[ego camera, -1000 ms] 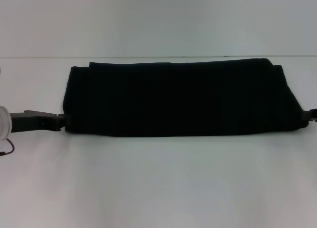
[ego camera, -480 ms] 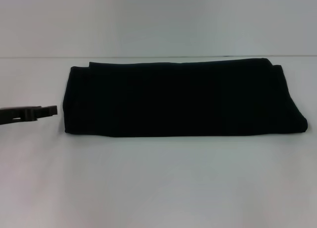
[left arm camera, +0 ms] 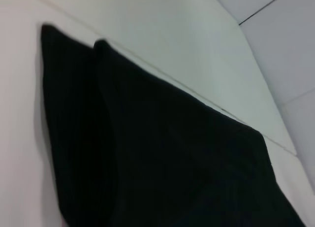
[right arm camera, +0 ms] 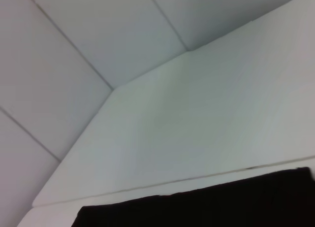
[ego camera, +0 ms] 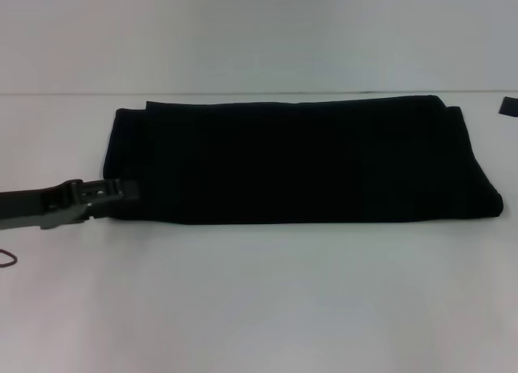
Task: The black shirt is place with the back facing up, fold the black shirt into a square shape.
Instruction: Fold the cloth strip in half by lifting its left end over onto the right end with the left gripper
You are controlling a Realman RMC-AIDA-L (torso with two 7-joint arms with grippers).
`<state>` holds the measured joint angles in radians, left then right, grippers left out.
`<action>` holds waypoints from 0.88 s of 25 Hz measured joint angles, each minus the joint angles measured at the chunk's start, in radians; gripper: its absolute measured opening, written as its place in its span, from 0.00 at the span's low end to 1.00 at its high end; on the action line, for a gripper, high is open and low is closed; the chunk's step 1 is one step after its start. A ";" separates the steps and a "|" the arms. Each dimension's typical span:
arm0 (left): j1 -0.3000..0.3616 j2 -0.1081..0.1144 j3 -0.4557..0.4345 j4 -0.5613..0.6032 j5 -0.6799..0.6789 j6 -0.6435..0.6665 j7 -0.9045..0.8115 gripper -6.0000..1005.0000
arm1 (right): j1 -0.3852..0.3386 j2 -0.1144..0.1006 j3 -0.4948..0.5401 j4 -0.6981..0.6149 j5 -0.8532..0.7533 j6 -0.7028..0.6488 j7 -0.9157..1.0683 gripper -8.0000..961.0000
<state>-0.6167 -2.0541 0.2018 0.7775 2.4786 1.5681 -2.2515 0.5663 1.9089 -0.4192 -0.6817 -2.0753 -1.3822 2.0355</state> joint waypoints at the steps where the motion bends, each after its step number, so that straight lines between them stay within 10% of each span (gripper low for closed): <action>1: 0.000 0.000 0.000 -0.011 -0.001 -0.002 -0.020 0.81 | 0.005 0.000 -0.004 0.000 -0.001 -0.001 0.000 0.87; 22: -0.016 0.003 -0.004 -0.211 0.003 -0.222 -0.169 0.88 | 0.036 -0.005 -0.004 -0.016 0.006 -0.006 -0.003 0.94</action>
<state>-0.6324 -2.0515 0.1980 0.5666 2.4812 1.3463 -2.4201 0.6023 1.9038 -0.4230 -0.6975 -2.0695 -1.3883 2.0324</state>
